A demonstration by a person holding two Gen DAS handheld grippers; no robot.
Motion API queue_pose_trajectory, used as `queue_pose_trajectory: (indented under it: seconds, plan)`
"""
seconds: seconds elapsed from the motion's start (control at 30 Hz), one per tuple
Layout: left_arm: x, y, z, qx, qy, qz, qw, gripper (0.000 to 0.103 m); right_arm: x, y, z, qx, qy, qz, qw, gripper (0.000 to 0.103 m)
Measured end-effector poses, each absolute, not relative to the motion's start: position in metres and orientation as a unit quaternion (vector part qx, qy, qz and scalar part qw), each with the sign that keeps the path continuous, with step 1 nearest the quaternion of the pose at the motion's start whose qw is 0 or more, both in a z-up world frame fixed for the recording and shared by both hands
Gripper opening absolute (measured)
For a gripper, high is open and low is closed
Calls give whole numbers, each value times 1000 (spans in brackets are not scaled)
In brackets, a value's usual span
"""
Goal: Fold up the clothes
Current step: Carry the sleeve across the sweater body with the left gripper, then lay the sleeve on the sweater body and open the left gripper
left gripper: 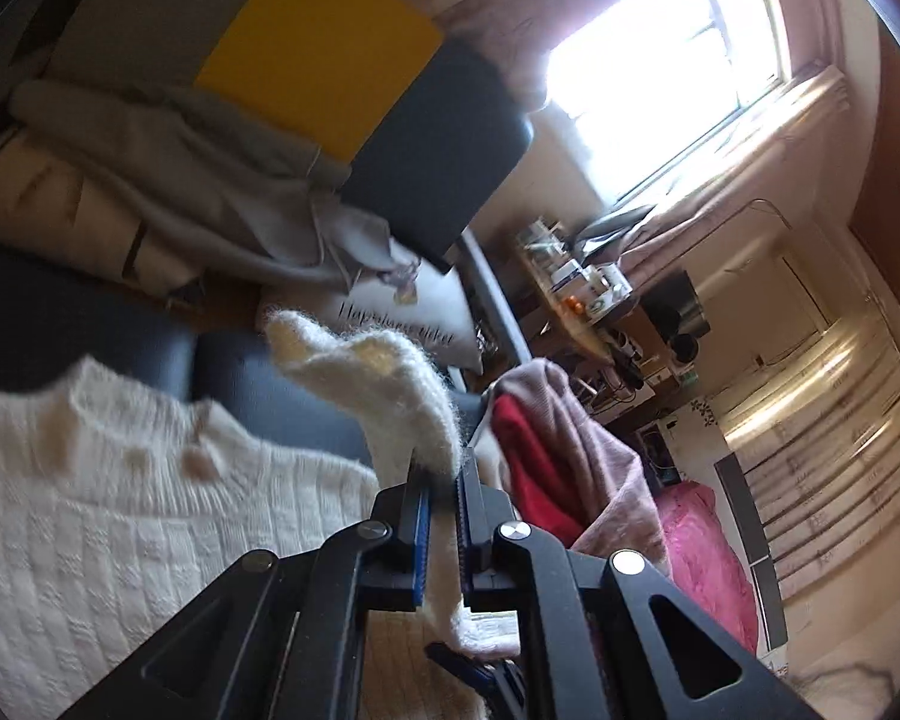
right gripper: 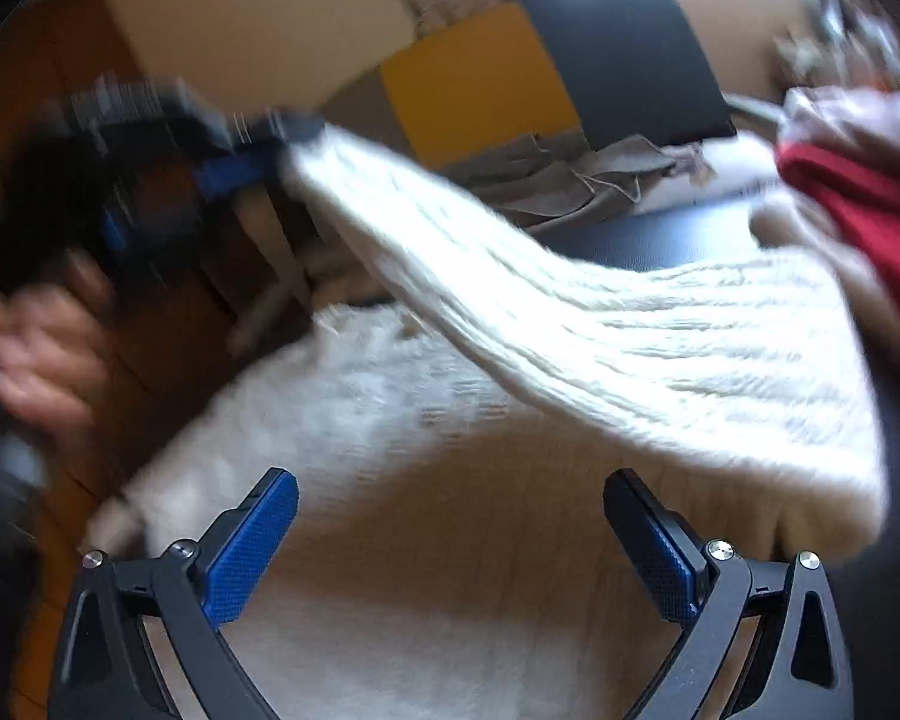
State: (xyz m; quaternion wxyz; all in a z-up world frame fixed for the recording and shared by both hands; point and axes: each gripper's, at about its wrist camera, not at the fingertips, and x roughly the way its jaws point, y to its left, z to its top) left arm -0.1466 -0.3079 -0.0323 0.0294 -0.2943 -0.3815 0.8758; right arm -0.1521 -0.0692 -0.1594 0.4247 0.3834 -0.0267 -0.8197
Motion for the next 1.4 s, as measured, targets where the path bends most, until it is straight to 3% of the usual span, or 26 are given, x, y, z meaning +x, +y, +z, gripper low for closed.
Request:
queue_pose_trajectory:
  seconds: [0.17,0.23,0.93,1.33,1.4]
  plan:
    - [-128,-322,-22,-269,-369,890,14,6,-153,-102,-171,386,132,-828,385,103]
    - [-122,-331,-26,-267,-372,889,5,6,-160,-105,-186,419,146,-820,362,103]
    - [4,-405,-129,-282,-395,861,-153,6,-156,-108,-190,410,168,-826,347,103]
    - [60,-401,-184,-310,-412,835,-194,6,-157,-108,-190,415,160,-824,353,103]
    - [60,-406,-192,-316,-428,826,-185,10,-157,-108,-189,415,162,-823,353,103]
